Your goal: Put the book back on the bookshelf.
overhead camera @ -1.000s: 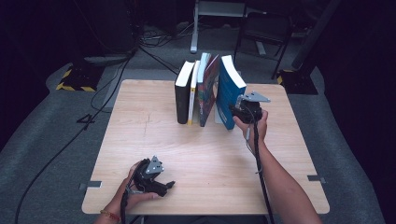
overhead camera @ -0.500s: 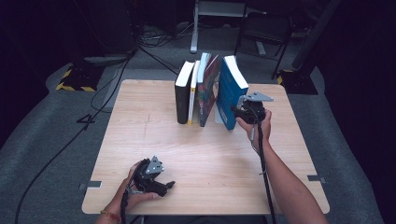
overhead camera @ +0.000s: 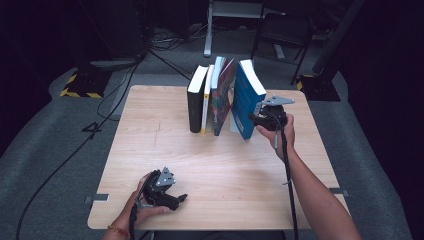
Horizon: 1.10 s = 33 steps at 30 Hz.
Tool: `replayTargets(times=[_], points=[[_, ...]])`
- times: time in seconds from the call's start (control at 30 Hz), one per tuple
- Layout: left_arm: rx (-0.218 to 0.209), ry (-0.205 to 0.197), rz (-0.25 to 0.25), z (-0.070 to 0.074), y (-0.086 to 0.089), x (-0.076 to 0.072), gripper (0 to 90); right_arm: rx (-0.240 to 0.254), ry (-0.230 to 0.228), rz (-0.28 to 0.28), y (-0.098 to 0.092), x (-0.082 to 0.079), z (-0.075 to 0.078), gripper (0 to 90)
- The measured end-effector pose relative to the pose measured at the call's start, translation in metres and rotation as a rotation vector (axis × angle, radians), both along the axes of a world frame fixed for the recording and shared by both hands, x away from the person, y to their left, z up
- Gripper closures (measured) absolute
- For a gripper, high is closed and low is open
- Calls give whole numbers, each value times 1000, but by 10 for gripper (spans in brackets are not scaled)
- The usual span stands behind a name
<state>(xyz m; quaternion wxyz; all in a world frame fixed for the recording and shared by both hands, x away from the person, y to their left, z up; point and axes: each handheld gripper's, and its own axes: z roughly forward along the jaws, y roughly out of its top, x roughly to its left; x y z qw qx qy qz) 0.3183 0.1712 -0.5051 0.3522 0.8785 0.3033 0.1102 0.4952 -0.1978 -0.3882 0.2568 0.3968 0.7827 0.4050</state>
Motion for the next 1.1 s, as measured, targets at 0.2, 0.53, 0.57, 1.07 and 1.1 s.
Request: replayTargets(times=[0.2, 0.53, 0.57, 1.07, 1.1], points=[[1, 2, 1, 0, 0, 0, 108, -30, 2, 40, -4, -2, 8, 528], [5, 1, -5, 0, -2, 2, 99, -58, -7, 90, -13, -16, 23, 483], [5, 1, -5, 0, -2, 2, 99, -62, -7, 90, -14, -16, 24, 477], [4, 3, 2, 0, -2, 2, 99, -117, -2, 143, -23, -25, 27, 378], [3, 2, 1, 0, -2, 2, 99, -120, -6, 144, -24, -27, 27, 369]])
